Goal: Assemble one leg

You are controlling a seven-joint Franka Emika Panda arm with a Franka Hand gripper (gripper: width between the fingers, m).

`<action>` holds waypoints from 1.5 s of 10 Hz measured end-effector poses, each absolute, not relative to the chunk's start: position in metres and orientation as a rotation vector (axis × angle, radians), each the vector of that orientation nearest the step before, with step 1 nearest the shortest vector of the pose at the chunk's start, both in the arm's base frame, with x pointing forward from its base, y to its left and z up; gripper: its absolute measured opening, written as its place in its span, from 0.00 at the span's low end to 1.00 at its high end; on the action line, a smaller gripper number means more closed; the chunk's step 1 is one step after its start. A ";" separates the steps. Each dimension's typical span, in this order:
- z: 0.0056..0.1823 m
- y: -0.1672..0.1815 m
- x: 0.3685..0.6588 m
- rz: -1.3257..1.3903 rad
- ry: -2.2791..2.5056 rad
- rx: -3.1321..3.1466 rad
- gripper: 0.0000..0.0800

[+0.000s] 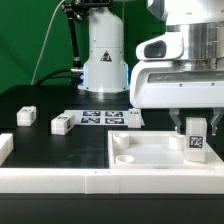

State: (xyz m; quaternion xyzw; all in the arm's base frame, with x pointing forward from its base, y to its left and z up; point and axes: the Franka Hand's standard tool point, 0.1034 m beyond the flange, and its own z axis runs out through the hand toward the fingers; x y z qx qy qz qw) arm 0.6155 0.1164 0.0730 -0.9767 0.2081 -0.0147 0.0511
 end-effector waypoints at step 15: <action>0.072 0.118 0.617 -0.017 1.482 -2.623 0.79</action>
Offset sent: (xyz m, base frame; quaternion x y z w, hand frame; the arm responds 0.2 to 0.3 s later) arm -0.0019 0.0000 -0.0070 -0.0024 -0.0005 0.2304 0.9731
